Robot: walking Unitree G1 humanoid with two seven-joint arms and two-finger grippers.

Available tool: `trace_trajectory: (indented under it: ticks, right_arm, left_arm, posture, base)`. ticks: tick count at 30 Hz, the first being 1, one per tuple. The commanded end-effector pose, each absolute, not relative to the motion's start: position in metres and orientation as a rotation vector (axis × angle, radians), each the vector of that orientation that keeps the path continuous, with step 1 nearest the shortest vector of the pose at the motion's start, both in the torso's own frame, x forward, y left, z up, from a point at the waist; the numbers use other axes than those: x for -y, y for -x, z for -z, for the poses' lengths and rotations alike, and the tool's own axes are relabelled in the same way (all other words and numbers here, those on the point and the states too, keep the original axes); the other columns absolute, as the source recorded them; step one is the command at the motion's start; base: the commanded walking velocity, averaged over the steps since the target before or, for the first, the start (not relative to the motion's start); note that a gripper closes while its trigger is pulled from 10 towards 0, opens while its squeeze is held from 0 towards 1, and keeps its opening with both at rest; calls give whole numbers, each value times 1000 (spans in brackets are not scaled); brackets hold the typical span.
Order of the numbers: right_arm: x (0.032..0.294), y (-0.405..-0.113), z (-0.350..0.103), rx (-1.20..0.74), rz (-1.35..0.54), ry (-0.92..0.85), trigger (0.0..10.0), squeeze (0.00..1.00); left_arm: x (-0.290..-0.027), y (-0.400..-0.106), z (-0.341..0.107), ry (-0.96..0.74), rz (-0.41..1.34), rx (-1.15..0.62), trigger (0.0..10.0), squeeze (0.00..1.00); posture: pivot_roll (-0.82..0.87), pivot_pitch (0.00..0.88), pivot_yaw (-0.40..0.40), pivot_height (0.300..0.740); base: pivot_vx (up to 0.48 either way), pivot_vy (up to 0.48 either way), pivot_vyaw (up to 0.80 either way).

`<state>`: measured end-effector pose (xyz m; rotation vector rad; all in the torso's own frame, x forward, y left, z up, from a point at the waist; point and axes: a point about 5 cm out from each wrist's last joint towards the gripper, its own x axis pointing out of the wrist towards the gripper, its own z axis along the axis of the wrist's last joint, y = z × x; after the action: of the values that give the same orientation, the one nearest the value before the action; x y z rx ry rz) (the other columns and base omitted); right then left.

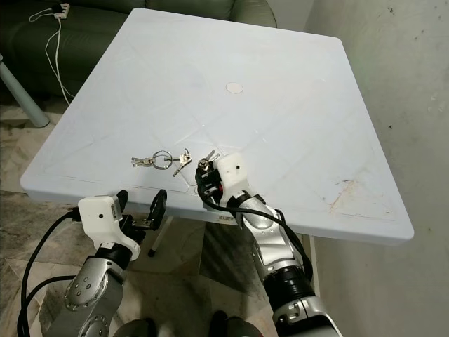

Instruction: Hang keys on a hook

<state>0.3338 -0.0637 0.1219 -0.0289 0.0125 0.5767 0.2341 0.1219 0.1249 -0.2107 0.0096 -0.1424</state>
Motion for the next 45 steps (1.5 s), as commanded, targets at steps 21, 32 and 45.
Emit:
trace_trajectory:
  ticks: [21,32,45]
  right_arm:
    - [69,-337,-130,28,-569,-1,0,0]
    - [75,-342,-159,129,-572,-293,0,0]
    - [101,-337,-181,299,-514,-377,10000,0]
  left_arm:
    - [-118,-233,-115,210,143,-70,10000,0]
    - [-117,-243,-117,207,150,-49,10000,0]
    - [-122,-272,-135,195,165,38,10000,0]
  posture:
    - [140,205,-165,740]
    - [132,162,-161,740]
    - [108,58,-130,740]
  base:
    - [0,0,0]
    - [0,0,0]
    - [0,0,0]
